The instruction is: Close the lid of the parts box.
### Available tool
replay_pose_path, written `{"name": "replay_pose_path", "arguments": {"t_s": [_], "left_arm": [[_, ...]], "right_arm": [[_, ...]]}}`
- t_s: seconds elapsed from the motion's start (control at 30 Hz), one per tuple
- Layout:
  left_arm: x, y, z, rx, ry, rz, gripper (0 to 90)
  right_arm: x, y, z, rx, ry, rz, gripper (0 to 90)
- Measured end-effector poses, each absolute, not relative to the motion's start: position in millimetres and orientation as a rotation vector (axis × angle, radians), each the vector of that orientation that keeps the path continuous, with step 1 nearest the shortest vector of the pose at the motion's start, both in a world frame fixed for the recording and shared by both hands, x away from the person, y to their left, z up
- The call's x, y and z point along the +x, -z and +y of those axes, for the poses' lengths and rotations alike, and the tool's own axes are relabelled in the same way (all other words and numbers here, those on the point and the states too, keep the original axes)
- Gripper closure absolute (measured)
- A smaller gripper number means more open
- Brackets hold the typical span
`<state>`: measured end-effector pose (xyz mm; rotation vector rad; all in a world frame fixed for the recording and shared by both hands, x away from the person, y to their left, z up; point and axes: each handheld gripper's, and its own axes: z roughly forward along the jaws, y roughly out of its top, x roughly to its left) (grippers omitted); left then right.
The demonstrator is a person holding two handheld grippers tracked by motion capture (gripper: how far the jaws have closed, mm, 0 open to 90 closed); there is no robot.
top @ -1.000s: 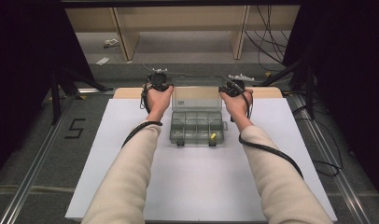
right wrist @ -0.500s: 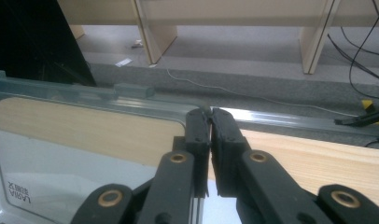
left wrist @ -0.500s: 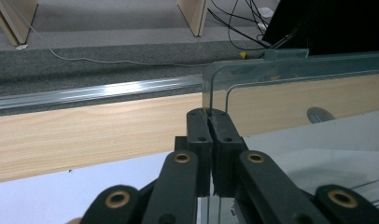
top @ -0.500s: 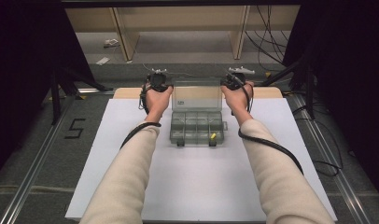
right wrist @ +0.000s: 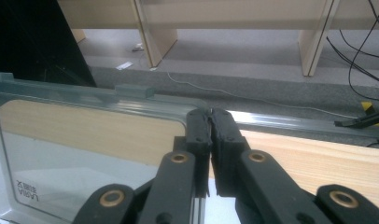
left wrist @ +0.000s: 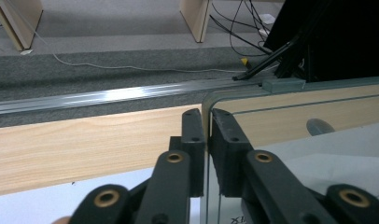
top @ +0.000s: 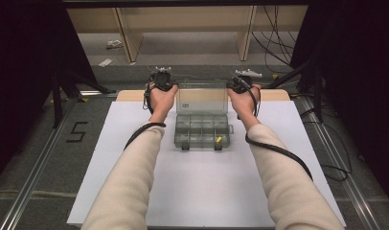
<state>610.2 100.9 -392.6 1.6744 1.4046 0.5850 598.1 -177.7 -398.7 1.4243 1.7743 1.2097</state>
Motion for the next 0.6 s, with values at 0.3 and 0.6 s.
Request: {"name": "replay_pose_path", "arguments": {"t_s": [0.3,0.6], "left_arm": [[602.8,388.0,98.2,1.679,-0.613,1.427,88.3],[587.9,383.1,98.0,1.69,-0.637,1.409,88.7]], "right_arm": [[591.1,397.5,-178.3,1.406,-1.217,1.77,87.4],[577.4,395.1,-179.7,1.368,-1.226,1.773,87.3]]}}
